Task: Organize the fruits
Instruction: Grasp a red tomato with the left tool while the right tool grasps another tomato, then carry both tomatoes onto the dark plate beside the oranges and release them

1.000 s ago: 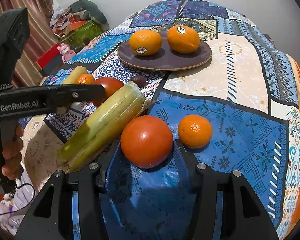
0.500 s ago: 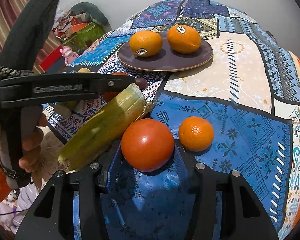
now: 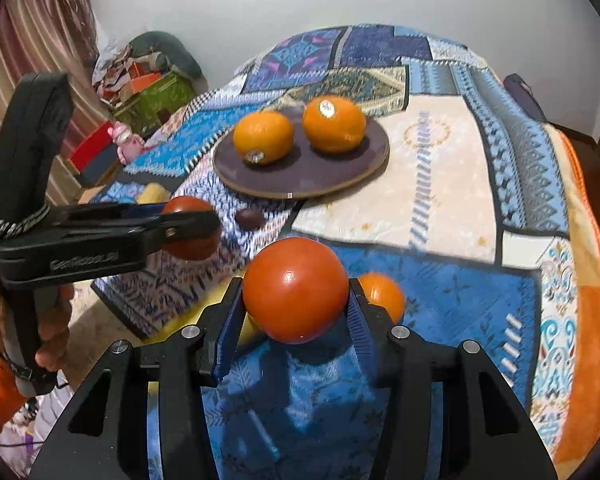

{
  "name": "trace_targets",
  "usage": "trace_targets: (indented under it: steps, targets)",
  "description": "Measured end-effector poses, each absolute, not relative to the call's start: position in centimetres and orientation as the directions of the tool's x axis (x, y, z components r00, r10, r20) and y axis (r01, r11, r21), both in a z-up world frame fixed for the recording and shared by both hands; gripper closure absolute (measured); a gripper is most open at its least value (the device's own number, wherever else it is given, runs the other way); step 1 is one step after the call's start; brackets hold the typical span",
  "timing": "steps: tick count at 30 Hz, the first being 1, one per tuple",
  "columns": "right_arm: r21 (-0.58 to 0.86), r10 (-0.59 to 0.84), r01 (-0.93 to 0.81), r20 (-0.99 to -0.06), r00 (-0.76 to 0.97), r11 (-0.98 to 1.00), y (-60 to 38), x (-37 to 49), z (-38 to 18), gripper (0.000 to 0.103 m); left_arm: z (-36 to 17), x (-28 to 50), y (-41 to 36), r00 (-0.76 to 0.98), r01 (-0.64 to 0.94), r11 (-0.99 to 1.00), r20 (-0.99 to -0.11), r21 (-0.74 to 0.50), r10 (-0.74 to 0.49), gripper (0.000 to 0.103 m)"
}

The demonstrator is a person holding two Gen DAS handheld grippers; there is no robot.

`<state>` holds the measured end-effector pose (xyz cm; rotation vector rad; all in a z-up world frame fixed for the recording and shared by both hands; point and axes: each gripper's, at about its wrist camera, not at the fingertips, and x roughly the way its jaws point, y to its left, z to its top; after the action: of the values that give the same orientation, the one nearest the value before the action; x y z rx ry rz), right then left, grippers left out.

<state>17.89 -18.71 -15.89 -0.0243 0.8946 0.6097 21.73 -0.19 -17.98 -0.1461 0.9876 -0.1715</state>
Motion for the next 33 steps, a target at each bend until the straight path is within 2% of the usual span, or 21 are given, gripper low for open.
trace_targets:
  steps: [20, 33]
  targets:
    - [0.156, 0.49, -0.531, -0.656, 0.575, 0.833, -15.8, 23.1, -11.4, 0.057, -11.2, 23.6, 3.0, 0.674, 0.051, 0.99, -0.727, -0.133, -0.133, 0.059]
    - [0.159, 0.492, -0.552, -0.689, 0.532, 0.819, -13.4, 26.9, -13.4, 0.057, -10.7, 29.6, 4.7, 0.68, 0.044, 0.994, -0.726, -0.099, -0.102, 0.059]
